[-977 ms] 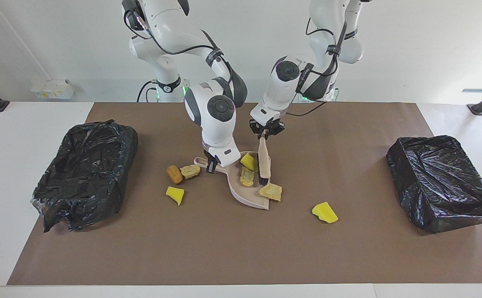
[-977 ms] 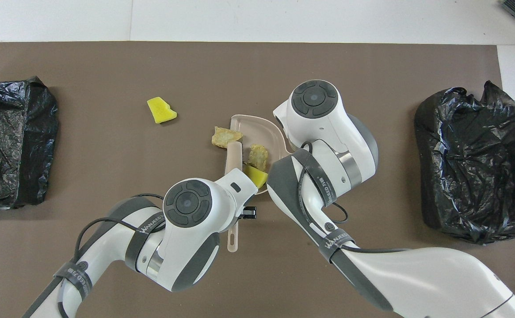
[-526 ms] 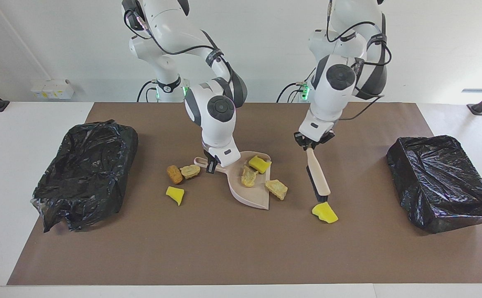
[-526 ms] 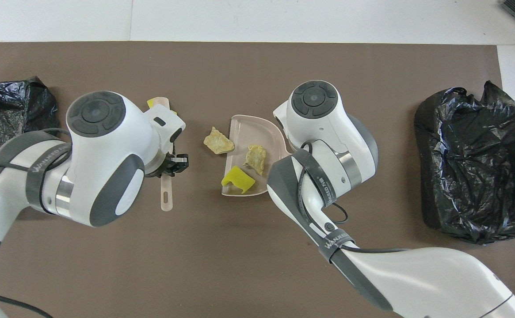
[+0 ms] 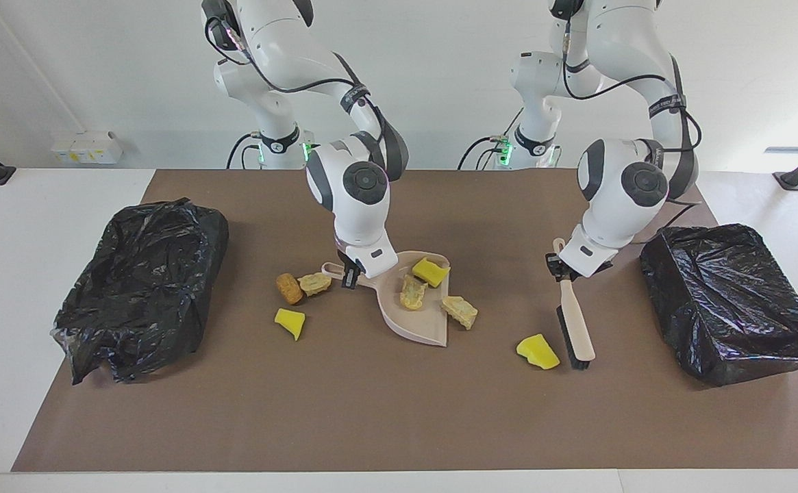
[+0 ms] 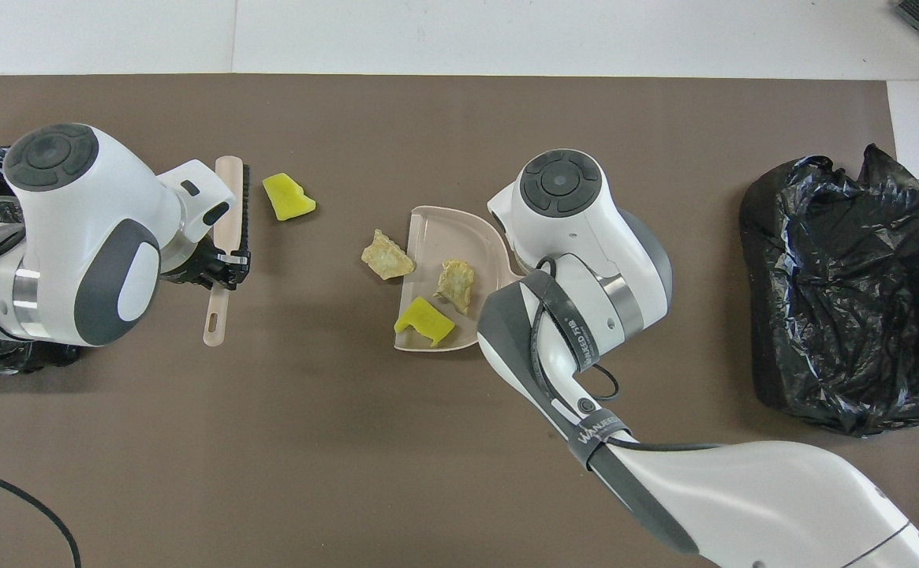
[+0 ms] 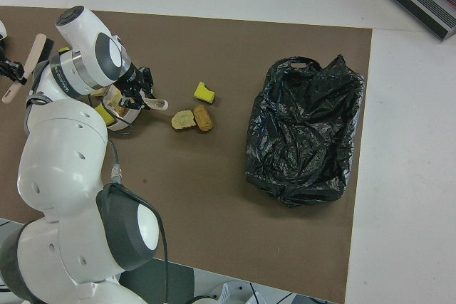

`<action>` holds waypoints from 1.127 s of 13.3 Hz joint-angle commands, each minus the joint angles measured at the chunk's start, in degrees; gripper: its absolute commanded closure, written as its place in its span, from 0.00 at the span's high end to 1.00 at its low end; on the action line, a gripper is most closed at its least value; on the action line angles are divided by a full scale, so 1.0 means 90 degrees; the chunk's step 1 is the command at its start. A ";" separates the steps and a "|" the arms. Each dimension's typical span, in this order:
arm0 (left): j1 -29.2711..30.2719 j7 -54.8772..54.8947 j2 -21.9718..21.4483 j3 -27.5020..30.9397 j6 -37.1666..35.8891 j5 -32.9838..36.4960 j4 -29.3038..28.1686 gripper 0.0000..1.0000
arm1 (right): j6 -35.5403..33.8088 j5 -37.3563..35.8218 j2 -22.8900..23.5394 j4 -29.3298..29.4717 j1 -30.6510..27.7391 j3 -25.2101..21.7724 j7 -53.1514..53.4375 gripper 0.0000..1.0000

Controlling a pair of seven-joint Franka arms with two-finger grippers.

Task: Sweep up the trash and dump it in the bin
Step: 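Sweep the remaining yellow sponge into the dustpan with the left gripper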

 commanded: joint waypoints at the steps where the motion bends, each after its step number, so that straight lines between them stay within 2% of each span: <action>1: -0.0148 0.0078 0.0158 -0.0099 0.0112 -0.0025 0.0143 0.00 | 0.0170 0.0077 -0.0086 -0.0178 -0.0057 0.0051 0.0001 0.00; 5: -0.0996 0.0030 -0.0114 -0.0158 0.0249 -0.0083 -0.0432 0.00 | 0.0170 0.0077 -0.0096 -0.0168 -0.0057 0.0051 0.0001 0.00; 8: -0.1943 -0.0350 -0.0621 -0.0148 0.0316 -0.0210 -0.1154 0.00 | 0.0170 0.0077 -0.0096 -0.0178 -0.0057 0.0051 0.0001 0.00; 11: -0.2549 -0.1257 -0.0682 -0.0158 0.0433 -0.0580 -0.1176 0.00 | 0.0170 0.0087 -0.0096 -0.0178 -0.0057 0.0051 0.0011 0.00; 15: -0.2474 -0.1445 -0.0682 -0.0109 0.0483 -0.0611 -0.1205 0.00 | 0.0170 0.0077 -0.0096 -0.0169 -0.0057 0.0051 0.0011 0.00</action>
